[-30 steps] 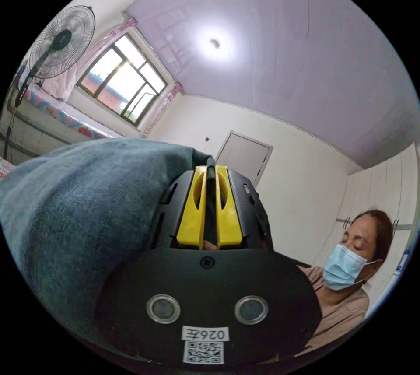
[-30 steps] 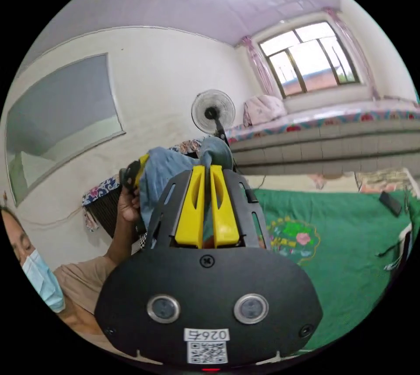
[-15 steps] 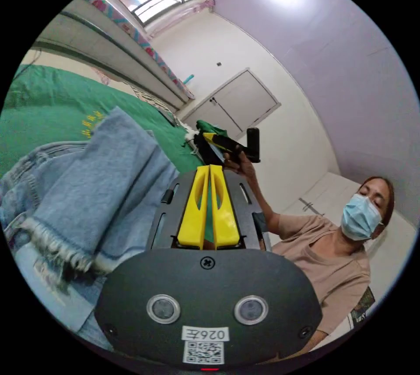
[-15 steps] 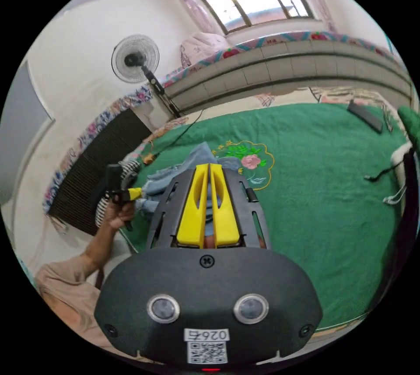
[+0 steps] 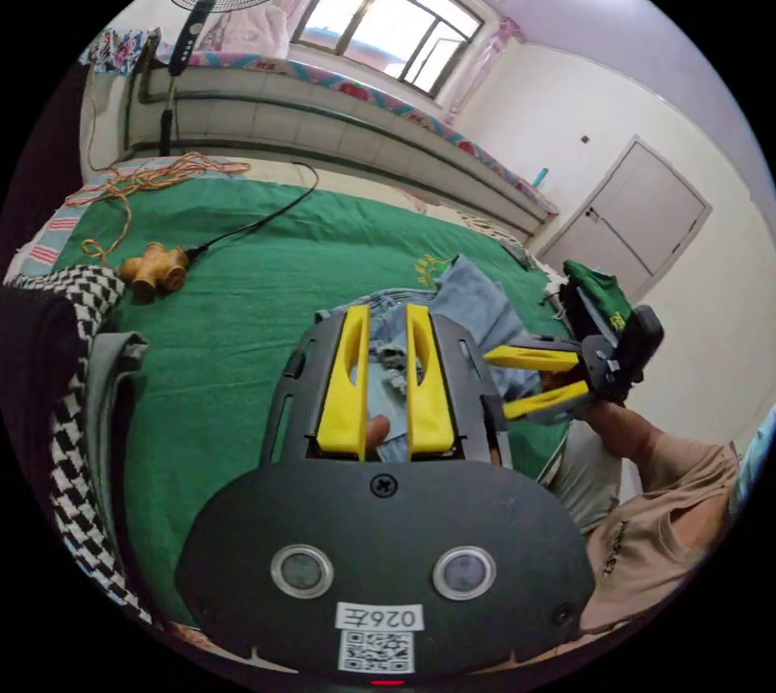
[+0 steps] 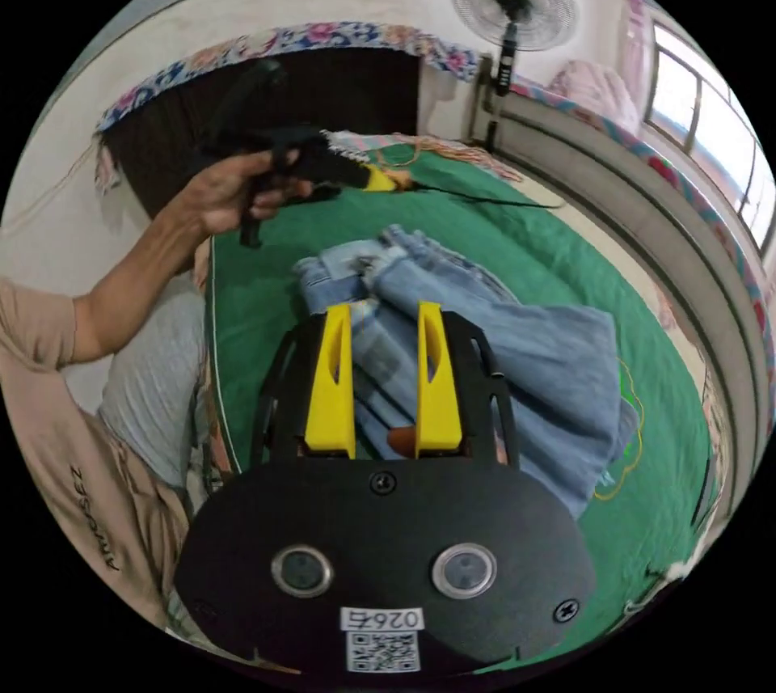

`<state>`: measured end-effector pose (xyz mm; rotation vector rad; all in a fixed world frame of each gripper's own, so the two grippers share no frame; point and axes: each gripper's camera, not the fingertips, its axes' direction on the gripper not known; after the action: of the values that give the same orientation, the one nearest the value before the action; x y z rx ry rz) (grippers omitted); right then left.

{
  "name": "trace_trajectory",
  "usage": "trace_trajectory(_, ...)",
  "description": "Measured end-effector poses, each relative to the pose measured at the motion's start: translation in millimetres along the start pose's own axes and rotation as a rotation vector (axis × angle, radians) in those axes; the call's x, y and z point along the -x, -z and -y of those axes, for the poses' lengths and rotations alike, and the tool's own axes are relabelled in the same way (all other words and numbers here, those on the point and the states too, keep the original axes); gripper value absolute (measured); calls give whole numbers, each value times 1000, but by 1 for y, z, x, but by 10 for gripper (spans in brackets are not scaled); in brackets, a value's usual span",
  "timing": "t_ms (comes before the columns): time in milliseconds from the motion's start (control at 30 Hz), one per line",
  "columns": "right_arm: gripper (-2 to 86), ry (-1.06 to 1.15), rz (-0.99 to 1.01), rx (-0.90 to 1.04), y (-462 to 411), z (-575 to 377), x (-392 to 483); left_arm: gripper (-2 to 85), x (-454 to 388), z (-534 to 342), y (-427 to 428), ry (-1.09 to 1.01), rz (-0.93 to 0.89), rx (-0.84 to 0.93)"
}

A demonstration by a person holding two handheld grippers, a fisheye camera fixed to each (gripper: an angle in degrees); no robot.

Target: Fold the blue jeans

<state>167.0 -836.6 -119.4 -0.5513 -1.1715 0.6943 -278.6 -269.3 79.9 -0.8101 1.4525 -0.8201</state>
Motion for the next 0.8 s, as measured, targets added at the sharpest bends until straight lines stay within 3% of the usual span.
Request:
trace_trajectory(100,115,86,-56,127,-47,-3,21,173,4,12,-2,29,25,70)
trace_trajectory(233,96,-73,122,101,-60,-17,-13,173,5,23,-9,45,-44,159)
trace_trajectory(433,47,-270,344,70,-67,-41,-63,214,-9,41,-12,-1,43,241)
trace_trajectory(600,3,-438,451,-16,-42,-67,-106,190,-14,54,-9,31,-128,290)
trace_trajectory(800,64,-390,299,-29,-12,-76,-115,228,-26,66,-14,30,-174,344)
